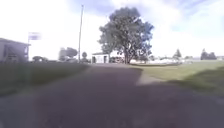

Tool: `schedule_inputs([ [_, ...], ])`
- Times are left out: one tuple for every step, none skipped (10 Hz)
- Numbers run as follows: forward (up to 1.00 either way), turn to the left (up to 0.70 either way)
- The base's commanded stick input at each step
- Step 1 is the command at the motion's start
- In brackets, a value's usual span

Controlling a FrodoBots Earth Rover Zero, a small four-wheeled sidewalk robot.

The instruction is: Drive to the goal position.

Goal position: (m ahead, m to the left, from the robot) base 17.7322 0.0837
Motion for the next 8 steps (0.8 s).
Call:
schedule_inputs([
  [0.70, -0.18],
  [0.70, -0.13],
  [0.70, 0.00],
  [0.70, 0.00],
  [0.70, 0.00],
  [0.70, 0.00],
  [0.70, 0.00],
  [0.70, 0.00],
])
